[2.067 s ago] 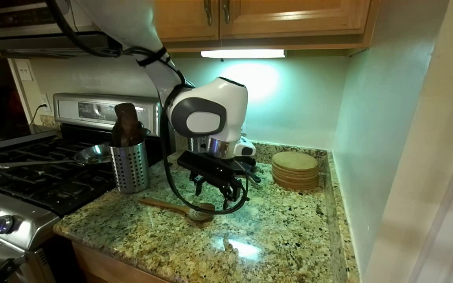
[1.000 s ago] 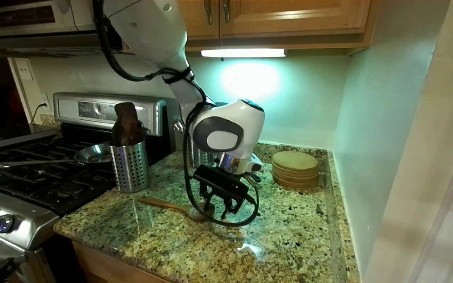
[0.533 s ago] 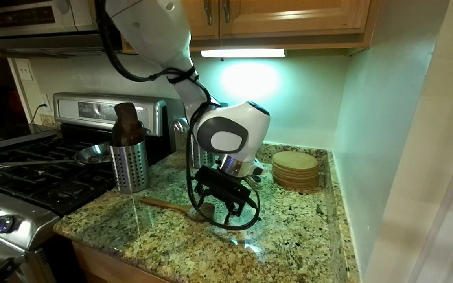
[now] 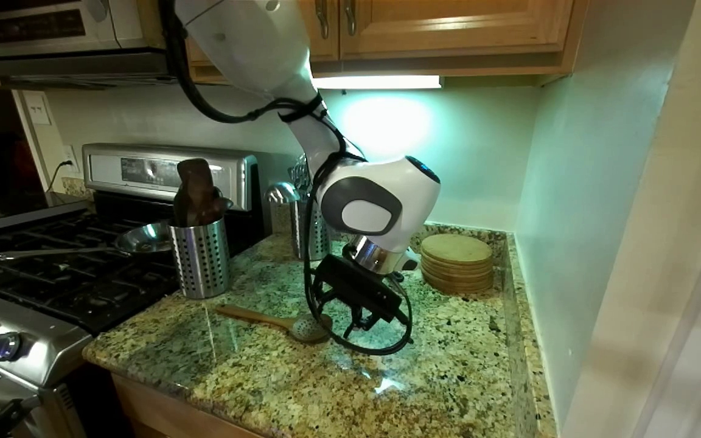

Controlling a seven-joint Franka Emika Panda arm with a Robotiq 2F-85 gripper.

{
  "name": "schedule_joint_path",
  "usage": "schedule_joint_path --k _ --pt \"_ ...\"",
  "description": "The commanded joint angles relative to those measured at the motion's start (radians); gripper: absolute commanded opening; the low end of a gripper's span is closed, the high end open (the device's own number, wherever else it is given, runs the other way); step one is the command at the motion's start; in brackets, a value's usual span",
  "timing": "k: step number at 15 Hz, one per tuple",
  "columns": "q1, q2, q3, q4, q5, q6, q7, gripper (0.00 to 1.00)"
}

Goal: Pick up the wooden spoon from the counter and put it in the metal container

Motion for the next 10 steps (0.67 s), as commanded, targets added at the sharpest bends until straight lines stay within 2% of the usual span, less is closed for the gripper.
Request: schedule_joint_path --k 1,4,5,6,7,10 --pt "-0.02 0.015 -0.008 0.037 0.037 -0.067 -0.048 0.42" --pt "-0.02 0.024 -0.017 0.043 0.045 -0.09 -0.062 0.21" --pt "-0.019 0.031 -0.02 0.043 0.045 -0.095 -0.064 0.25" --pt "-0.019 0.038 -0.022 0.044 0.045 -0.098 -0.065 0.34" --pt "-0.02 0.044 -0.023 0.045 0.045 -0.101 -0.066 0.51" --pt "-0.024 0.051 -0.023 0.048 0.051 -0.11 -0.069 0.66"
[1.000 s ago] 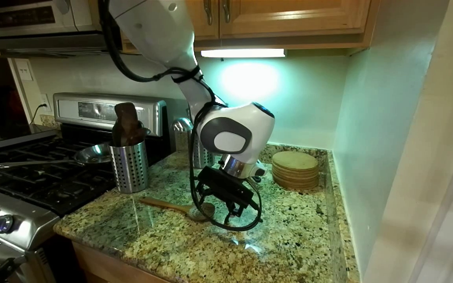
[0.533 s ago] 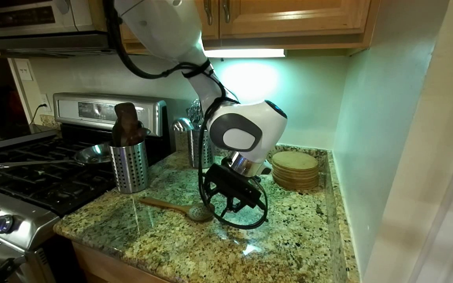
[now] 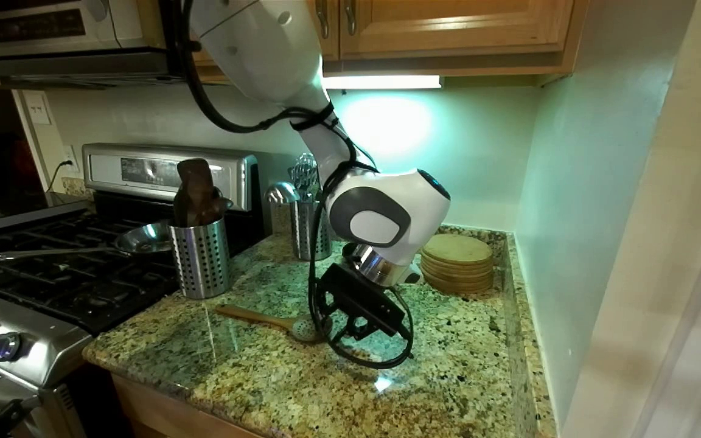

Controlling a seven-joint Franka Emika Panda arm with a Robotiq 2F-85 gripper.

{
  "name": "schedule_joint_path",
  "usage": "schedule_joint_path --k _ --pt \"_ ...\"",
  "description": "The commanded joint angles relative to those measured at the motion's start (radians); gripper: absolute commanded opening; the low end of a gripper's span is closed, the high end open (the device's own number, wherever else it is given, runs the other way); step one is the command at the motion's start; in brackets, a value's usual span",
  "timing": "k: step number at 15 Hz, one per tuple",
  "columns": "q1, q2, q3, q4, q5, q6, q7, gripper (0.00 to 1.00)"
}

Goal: Pick up the wooden spoon from the counter and put it in the metal container

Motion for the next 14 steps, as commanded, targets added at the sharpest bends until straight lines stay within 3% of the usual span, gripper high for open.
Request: schedule_joint_path --k 1,3,4,7,10,14 --pt "-0.017 0.01 -0.003 0.02 0.031 -0.05 -0.031 0.65" --pt "-0.015 0.011 -0.006 0.025 0.039 -0.059 -0.03 0.32" --pt "-0.015 0.011 -0.007 0.025 0.041 -0.059 -0.03 0.3" --pt "-0.015 0.012 -0.011 0.028 0.043 -0.059 -0.029 0.1" --pt "-0.015 0.014 -0.012 0.029 0.047 -0.061 -0.028 0.05" --pt "-0.015 0.011 -0.019 0.033 0.064 -0.078 -0.029 0.09"
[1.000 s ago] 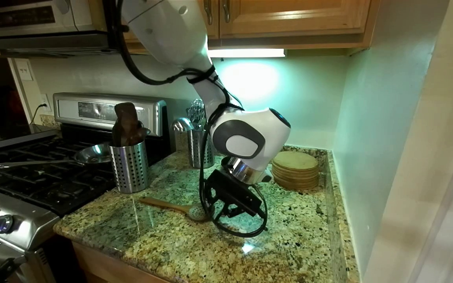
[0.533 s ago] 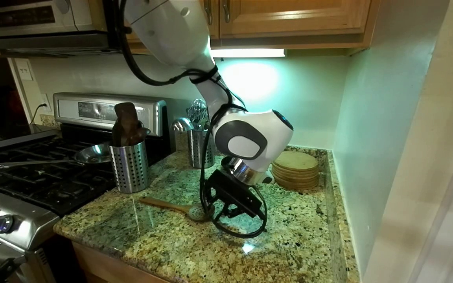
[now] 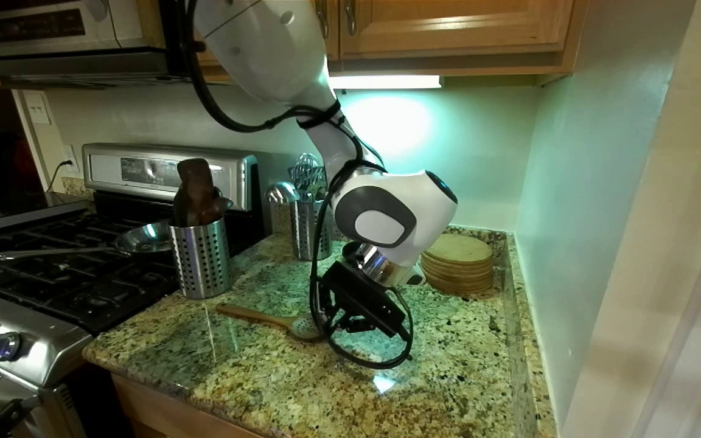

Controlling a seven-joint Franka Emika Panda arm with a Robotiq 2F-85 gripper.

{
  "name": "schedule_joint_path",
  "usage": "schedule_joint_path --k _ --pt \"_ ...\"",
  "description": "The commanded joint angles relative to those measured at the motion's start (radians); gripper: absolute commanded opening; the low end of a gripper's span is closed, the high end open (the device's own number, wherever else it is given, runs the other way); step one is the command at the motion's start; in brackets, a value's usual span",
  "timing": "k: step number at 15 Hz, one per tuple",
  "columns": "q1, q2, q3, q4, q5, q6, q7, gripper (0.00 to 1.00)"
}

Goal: Pick up the wooden spoon from the counter and put it in the metal container

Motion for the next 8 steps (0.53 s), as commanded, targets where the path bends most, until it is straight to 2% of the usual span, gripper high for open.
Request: schedule_joint_path --k 1,8 --pt "-0.012 -0.002 -0.007 0.008 0.03 -0.032 -0.024 0.09" --pt "0.037 -0.149 -0.04 -0.086 -0.024 0.053 -0.001 0.09"
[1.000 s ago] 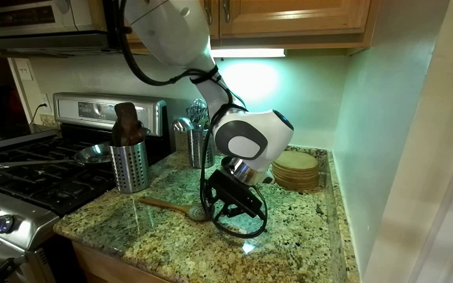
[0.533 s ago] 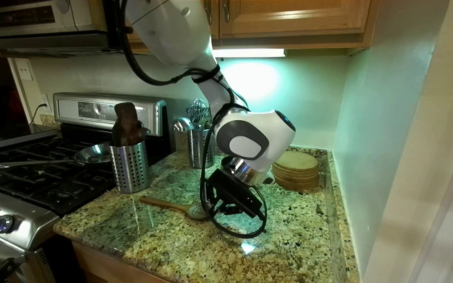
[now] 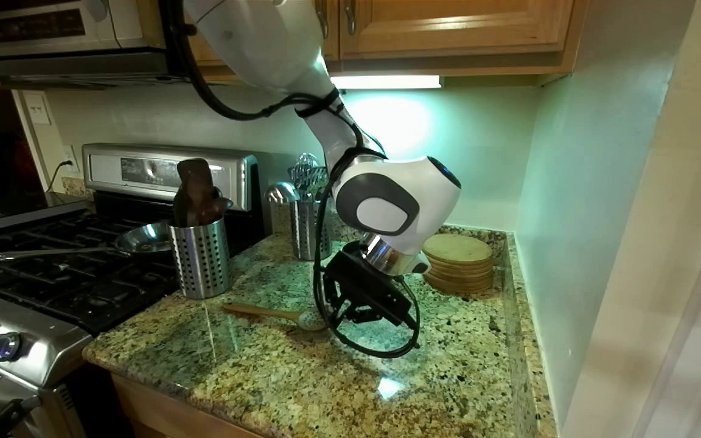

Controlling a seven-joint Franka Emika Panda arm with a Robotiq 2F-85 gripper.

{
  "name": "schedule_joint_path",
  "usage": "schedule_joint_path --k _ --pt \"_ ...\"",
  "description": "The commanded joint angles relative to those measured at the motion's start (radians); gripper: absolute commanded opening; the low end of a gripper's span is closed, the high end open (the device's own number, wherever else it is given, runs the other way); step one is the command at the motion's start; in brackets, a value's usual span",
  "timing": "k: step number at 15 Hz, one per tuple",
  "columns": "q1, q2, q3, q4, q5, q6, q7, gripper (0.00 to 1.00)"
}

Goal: Pick up the wooden spoon from the counter and put it in the metal container

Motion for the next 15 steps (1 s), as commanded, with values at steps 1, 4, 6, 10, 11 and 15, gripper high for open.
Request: schedule_joint_path --k 1,4,6,10,11,15 --pt "0.037 -0.143 -0.031 -0.1 -0.034 0.061 0.003 0.09" --pt "0.057 -0.237 -0.042 -0.153 -0.056 0.106 0.008 0.09" --pt "0.068 -0.299 -0.048 -0.185 -0.051 0.128 0.005 0.09" --pt "0.085 -0.429 -0.056 -0.233 0.009 0.128 -0.029 0.06" --pt "0.093 -0.463 -0.062 -0.246 0.021 0.13 -0.035 0.07" --pt "0.131 -0.498 -0.102 -0.26 0.019 0.131 -0.032 0.31"
